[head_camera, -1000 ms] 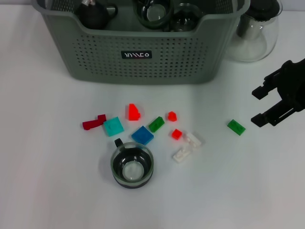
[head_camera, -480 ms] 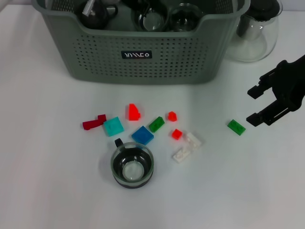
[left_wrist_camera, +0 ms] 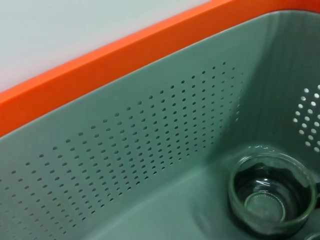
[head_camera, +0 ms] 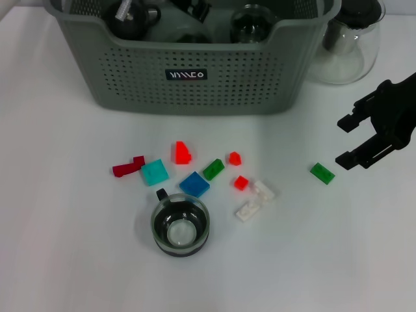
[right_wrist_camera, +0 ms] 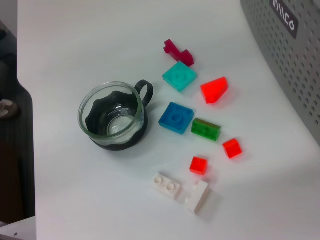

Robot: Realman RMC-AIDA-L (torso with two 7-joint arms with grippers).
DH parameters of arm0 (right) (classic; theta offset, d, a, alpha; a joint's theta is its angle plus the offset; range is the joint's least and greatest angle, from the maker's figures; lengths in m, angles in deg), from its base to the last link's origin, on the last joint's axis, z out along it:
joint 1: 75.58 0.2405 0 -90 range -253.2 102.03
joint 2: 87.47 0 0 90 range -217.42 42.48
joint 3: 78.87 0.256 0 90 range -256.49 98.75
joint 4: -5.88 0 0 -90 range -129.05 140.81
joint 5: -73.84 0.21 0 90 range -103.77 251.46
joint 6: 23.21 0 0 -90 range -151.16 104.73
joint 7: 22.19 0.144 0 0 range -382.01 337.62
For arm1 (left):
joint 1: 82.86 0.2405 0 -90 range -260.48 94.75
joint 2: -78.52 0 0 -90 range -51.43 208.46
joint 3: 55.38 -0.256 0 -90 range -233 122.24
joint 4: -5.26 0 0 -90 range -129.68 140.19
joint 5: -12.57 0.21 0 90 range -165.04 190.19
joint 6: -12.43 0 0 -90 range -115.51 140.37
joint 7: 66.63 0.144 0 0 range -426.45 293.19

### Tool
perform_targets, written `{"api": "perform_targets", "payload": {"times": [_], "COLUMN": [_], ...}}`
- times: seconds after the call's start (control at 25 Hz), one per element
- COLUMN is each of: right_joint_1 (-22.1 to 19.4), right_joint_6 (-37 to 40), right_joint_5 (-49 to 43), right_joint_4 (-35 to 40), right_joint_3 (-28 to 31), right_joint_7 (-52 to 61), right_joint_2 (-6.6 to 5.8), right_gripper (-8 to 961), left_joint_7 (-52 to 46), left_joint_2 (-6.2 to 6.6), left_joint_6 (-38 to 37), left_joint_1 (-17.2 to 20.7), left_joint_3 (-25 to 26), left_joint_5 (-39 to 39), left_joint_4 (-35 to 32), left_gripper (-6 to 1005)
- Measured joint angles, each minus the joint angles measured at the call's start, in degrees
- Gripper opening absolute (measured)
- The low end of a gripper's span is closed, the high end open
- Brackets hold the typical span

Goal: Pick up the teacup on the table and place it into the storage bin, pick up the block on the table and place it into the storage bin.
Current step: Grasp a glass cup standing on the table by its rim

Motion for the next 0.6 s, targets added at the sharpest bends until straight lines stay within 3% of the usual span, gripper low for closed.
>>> {"api": "perform_targets", "payload": {"times": [0.2, 0.28, 0.32, 0.36, 0.52, 0.6], "right_joint_1": [-0.28, -0.33, -0.36, -0.42, -0.64, -0.81], "right_joint_6": [-0.05, -0.09, -0.13, -0.15, -0.15, -0.20], "right_joint_5": [0.01, 0.00, 0.01, 0.00, 0.01, 0.08], "right_joint_4": [0.12, 0.11, 0.11, 0.10, 0.09, 0.18], "right_joint_3": [0.00, 0.12, 0.25, 0.39, 0.51, 0.54], "right_joint_7": [-0.12, -0.35, -0.51, -0.64, -0.87, -1.05], "right_joint_2": [-0.03, -0.04, -0.04, -0.05, -0.05, -0.04], "right_gripper": [825, 825, 825, 825, 825, 825], "left_joint_7": [0.02, -0.06, -0.40, -0.40, -0.76, -0.61], "left_joint_2": [0.36, 0.79, 1.06, 1.06, 0.42, -0.47], "left_joint_6": [-4.36, -8.06, -11.83, -11.83, -18.52, -22.26], "left_joint_1": [0.35, 1.56, 3.57, 3.57, 8.21, 11.46], "left_joint_3": [0.00, 0.24, 0.91, 0.91, 4.10, 6.63], "left_joint_5": [0.00, 0.00, -0.08, -0.08, -0.66, -2.56], "left_joint_4": [-3.62, -8.54, -15.63, -15.63, -32.46, -43.60], "left_gripper": [307, 390, 432, 486, 704, 712]}}
